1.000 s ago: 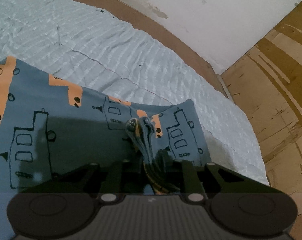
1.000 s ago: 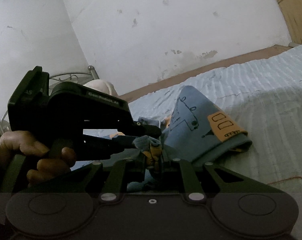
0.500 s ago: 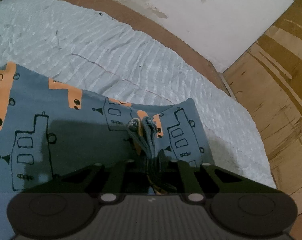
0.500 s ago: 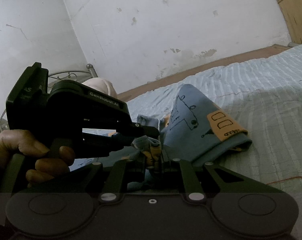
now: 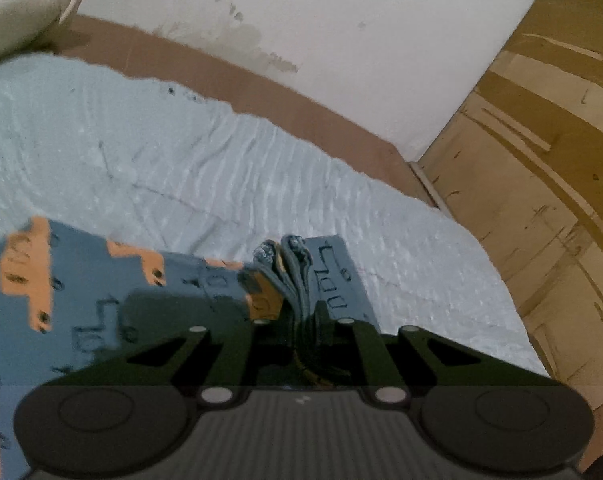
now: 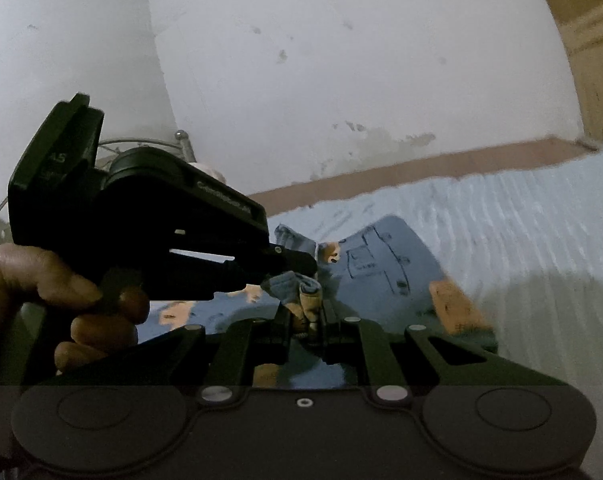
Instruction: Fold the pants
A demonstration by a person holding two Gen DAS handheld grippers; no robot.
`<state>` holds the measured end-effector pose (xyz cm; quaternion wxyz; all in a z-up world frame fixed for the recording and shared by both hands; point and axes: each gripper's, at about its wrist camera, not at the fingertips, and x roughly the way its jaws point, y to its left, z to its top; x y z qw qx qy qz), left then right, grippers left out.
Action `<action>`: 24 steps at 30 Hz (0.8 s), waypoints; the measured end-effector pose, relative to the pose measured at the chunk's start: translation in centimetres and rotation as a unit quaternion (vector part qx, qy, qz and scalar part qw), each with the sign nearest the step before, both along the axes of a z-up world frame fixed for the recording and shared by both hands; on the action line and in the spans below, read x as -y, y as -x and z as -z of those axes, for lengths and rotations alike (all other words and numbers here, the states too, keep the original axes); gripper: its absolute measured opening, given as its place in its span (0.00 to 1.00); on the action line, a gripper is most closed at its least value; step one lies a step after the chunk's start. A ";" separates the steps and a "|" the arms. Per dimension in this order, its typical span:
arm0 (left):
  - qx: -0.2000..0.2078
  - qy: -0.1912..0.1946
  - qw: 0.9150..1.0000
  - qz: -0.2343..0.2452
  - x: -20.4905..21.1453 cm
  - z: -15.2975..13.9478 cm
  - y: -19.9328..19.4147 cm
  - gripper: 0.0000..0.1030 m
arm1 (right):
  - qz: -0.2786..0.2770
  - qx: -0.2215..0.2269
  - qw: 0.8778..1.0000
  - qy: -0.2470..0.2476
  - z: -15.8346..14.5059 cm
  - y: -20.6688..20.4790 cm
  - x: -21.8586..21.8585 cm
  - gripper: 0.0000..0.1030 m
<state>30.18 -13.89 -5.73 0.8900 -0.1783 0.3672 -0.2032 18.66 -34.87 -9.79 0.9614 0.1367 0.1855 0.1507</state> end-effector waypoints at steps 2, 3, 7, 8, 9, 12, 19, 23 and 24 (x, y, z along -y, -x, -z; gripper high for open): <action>0.001 -0.001 1.000 -0.004 -1.3 -0.5 0.5 0.09 | -0.005 0.007 1.000 0.003 -0.9 0.3 -0.7 0.14; 0.001 -0.003 1.000 -0.008 -2.1 -0.7 0.7 0.09 | -0.010 0.008 1.000 0.002 -1.2 0.4 -1.1 0.14; 0.004 -0.011 1.000 -0.027 -5.3 -0.9 2.3 0.09 | -0.040 0.008 0.999 0.007 -1.8 0.7 -3.4 0.14; 0.002 -0.012 0.999 -0.033 -6.2 -0.7 2.8 0.09 | -0.049 0.005 0.999 0.006 -1.8 0.8 -3.9 0.14; 0.001 -0.014 0.999 -0.037 -6.9 -0.6 3.1 0.09 | -0.057 0.002 0.998 0.005 -1.8 0.9 -4.5 0.14; -0.008 -0.015 0.999 -0.052 -9.0 -0.1 3.9 0.09 | -0.082 -0.011 0.996 0.014 -1.8 1.1 -6.6 0.14; -0.028 -0.035 0.998 -0.053 -11.6 1.9 4.0 0.09 | -0.117 -0.045 0.991 0.048 -0.6 1.1 -11.0 0.14; -0.046 -0.030 0.997 -0.055 -12.3 3.3 4.0 0.09 | -0.121 -0.064 0.988 0.064 0.2 0.6 -12.1 0.14; -0.048 -0.029 0.997 -0.056 -12.3 3.4 4.1 0.09 | -0.121 -0.067 0.988 0.066 0.4 0.6 -12.1 0.14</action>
